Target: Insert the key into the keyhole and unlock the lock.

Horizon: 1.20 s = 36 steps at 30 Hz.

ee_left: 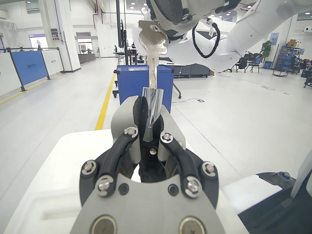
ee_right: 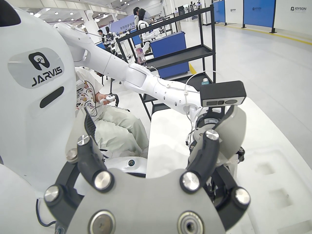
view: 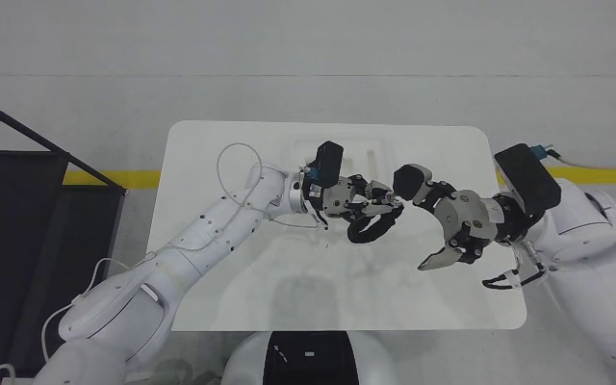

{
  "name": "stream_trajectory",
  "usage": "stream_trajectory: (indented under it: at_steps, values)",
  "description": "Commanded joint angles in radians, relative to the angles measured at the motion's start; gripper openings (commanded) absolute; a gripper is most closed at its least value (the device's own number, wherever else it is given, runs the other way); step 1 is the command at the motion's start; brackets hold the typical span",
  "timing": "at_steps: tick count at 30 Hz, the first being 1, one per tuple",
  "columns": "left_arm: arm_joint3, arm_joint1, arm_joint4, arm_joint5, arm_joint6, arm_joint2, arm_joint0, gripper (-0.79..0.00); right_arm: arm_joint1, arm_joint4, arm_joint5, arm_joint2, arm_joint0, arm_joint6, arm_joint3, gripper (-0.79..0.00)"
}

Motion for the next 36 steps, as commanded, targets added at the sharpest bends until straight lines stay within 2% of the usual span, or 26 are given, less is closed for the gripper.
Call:
stream_trajectory:
  at_steps: [1,9,27,36]
  values:
    - [0.000,0.000,0.000,0.000,0.000,0.000,0.000,-0.785,-0.001,0.008,-0.009,0.001,0.008,-0.008,0.004,0.000]
    - [0.000,0.000,0.000,0.000,0.000,0.000,0.000,-0.785,0.005,0.004,-0.014,0.044,-0.008,-0.021,0.029,0.000]
    - [0.000,0.000,0.000,0.000,0.000,0.000,0.000,-0.785,-0.001,-0.008,0.000,-0.007,0.010,-0.015,0.042,0.000]
    - [0.000,0.000,0.000,0.000,0.000,0.000,0.000,-0.785,0.002,-0.010,0.004,0.019,0.018,-0.019,0.034,0.000]
